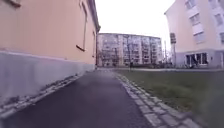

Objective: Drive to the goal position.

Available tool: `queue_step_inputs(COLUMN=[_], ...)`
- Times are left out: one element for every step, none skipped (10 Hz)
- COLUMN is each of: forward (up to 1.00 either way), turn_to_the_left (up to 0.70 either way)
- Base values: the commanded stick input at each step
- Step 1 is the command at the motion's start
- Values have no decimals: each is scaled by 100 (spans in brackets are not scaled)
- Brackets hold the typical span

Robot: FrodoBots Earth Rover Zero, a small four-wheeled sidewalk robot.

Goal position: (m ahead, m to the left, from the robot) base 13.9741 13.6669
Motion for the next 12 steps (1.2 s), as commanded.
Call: queue_step_inputs(forward=[85, 85, 85, 85, 85, 85, 85, 85, 85, 85, 85, 85], turn_to_the_left=[0, 0, 29, 33, 0, 0, 0, 0, 0, 0, 0, 0])
